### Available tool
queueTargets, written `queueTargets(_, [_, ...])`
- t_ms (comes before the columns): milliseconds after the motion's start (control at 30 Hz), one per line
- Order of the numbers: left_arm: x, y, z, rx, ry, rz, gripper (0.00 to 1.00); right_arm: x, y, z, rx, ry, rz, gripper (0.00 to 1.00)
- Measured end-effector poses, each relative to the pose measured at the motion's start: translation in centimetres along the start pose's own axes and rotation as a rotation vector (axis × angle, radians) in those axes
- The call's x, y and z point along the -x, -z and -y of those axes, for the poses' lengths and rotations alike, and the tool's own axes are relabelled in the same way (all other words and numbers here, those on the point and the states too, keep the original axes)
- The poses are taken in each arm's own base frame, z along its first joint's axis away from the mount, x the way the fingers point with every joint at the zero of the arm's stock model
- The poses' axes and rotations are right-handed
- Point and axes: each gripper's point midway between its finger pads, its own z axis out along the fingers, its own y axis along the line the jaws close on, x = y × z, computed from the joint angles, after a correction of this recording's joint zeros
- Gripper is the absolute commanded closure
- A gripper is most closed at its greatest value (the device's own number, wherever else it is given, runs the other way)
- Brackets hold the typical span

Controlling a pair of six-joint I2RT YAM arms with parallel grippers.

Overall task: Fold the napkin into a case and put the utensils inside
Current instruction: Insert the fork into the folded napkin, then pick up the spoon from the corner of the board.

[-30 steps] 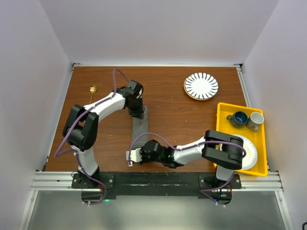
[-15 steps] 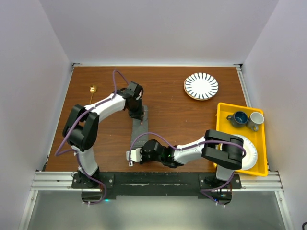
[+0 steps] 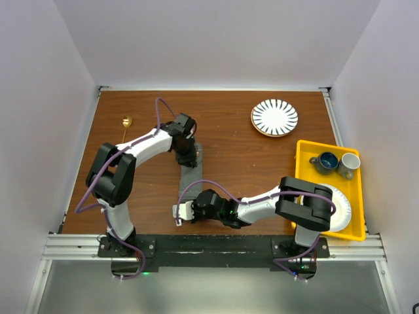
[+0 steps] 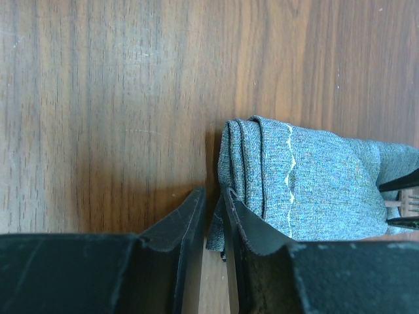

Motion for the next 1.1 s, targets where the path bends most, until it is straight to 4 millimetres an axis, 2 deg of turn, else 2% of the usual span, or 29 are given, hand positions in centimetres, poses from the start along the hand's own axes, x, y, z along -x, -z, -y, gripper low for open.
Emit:
queueTargets(167, [0.0, 0.2, 0.0, 0.008, -0.003, -0.001, 0.61, 0.0, 0.0, 0.0, 0.000, 0.000, 0.000, 0.78])
queueTargets(300, [1.4, 1.2, 0.5, 0.002, -0.015, 0.048, 0.57, 0.0, 0.1, 0.0, 0.001, 0.000, 0.000, 0.77])
queueTargets(400, [4.2, 3.5, 1.1, -0.038, -0.043, 0.135, 0.55, -0.1, 0.3, 0.0, 0.004, -0.001, -0.006, 0.76])
queueTargets(500, [10.5, 7.6, 0.3, -0.099, -0.085, 0.292, 0.53, -0.1, 0.5, 0.0, 0.008, -0.001, -0.012, 0.76])
queueTargets(567, [15.4, 10.7, -2.2, -0.101, -0.115, 0.408, 0.53, -0.2, 0.6, -0.1, 0.012, 0.000, -0.016, 0.75])
queueTargets(667, [21.4, 15.3, -8.9, -0.057, -0.152, 0.539, 0.54, -0.3, 0.7, -0.2, 0.021, 0.000, -0.022, 0.75])
queueTargets(700, [22.5, 16.1, -11.2, -0.037, -0.158, 0.556, 0.54, -0.3, 0.7, -0.3, 0.024, 0.000, -0.021, 0.75])
queueTargets(767, [24.3, 17.1, -16.9, 0.024, -0.173, 0.556, 0.57, -0.3, 0.7, -0.3, 0.027, 0.000, -0.021, 0.75])
queueTargets(833, [24.6, 16.6, -21.5, 0.068, -0.172, 0.509, 0.59, -0.3, 0.7, -0.4, 0.029, 0.000, -0.020, 0.75])
queueTargets(900, [24.3, 14.7, -25.3, 0.097, -0.174, 0.431, 0.60, -0.2, 0.7, -0.4, 0.035, -0.001, -0.016, 0.74])
queueTargets(1000, [22.7, 10.8, -28.0, 0.098, -0.181, 0.305, 0.60, -0.2, 0.7, -0.5, 0.041, -0.003, -0.012, 0.74])
queueTargets(1100, [20.5, 7.4, -28.7, 0.075, -0.193, 0.186, 0.59, -0.2, 0.7, -0.5, 0.041, -0.005, -0.011, 0.74])
